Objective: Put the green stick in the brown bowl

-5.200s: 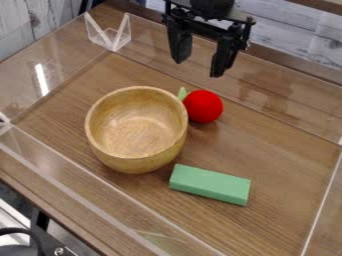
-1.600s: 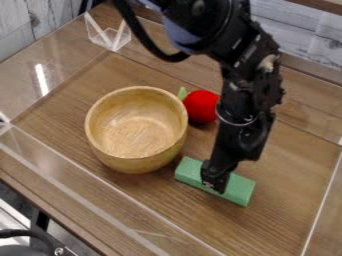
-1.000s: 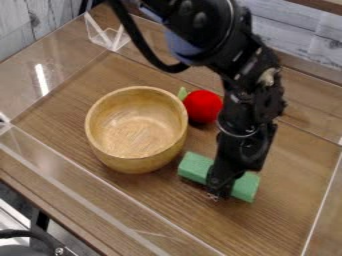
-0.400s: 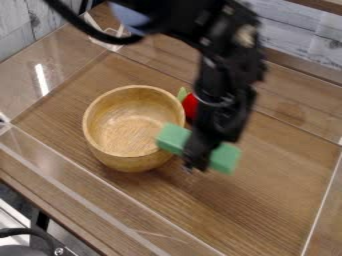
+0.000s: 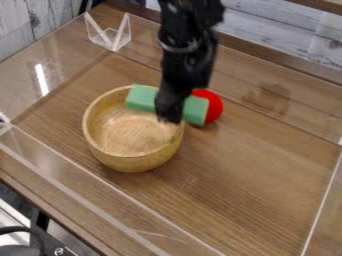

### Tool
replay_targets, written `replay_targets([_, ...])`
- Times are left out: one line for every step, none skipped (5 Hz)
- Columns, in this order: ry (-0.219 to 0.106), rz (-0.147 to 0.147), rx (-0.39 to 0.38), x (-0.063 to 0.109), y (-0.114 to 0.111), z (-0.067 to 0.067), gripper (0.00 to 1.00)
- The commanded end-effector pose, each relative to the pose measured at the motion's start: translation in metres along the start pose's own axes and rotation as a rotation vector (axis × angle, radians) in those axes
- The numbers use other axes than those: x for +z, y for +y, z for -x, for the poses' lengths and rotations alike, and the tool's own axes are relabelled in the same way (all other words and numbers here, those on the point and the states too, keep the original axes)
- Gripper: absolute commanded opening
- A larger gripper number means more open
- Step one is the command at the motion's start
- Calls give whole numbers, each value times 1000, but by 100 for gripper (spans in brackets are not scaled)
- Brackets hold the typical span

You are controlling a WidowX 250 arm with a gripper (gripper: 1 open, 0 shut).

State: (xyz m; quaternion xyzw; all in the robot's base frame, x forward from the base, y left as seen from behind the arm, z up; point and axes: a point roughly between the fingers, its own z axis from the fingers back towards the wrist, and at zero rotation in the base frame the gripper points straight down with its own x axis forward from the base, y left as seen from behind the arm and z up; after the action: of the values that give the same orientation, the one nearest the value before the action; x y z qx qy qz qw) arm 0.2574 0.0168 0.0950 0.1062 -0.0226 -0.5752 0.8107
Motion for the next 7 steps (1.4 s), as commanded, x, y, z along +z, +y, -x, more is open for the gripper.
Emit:
replay_targets([-8,-53,63,8,14,1,0])
replay_targets([-7,-53,74,3,14,4,0])
replay_targets([-8,-54,81,7,16,1,0])
replay_targets([-9,-56,85,11,19,-1,0])
replay_targets([-10,-58,97,16,21,-4,0])
replay_targets([-13,-60,95,18,16,-5,0])
replay_targets([-18,-64,92,20,11,-5,0])
